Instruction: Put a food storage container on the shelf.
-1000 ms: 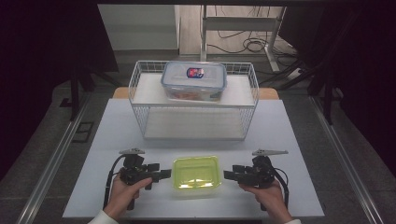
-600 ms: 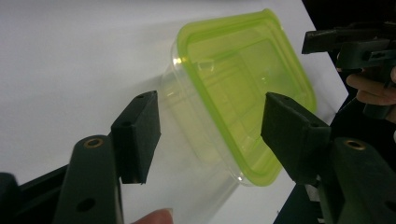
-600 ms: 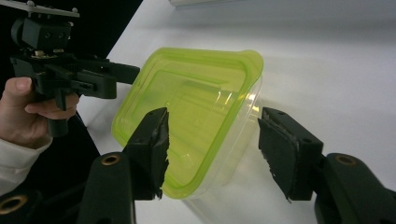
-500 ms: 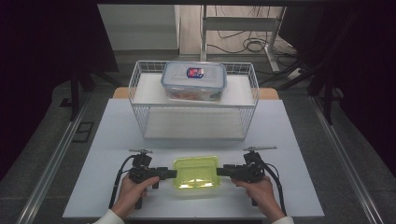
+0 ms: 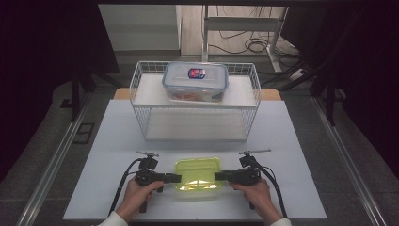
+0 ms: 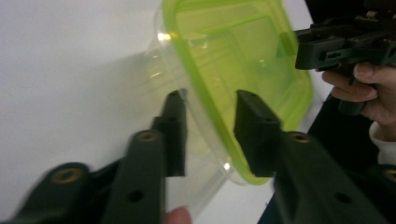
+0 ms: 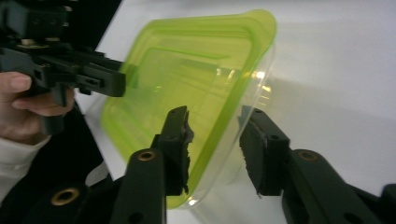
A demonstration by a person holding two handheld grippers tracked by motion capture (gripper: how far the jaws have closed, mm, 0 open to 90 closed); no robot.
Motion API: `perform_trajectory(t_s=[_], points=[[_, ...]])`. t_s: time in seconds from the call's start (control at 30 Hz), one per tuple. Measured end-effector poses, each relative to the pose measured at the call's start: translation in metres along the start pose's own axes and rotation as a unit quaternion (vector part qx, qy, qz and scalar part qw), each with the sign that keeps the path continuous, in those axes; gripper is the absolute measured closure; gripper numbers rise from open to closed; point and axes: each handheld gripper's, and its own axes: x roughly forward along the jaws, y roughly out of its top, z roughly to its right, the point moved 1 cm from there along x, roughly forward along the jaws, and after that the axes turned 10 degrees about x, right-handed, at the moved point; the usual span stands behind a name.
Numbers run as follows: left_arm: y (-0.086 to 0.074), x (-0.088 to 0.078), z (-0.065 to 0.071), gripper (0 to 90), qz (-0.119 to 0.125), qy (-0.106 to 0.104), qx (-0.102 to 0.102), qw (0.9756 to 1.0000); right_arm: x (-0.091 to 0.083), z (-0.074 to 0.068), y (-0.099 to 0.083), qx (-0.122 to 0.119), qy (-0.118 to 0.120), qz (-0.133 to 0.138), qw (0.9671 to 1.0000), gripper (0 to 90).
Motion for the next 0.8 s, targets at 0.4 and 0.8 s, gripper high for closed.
perform_trajectory(t_s=[0.4,0.8], points=[[-0.005,-0.014,0.002,80.9,0.028,-0.025,-0.007,0.9993,-0.012,0.0,-0.004,0.032,0.049,0.017,0.9982,79.9],[-0.003,-0.028,0.015,80.9,0.044,-0.02,0.02,0.9986,-0.022,-0.014,-0.005,0.002,0.056,0.034,0.9978,80.1]])
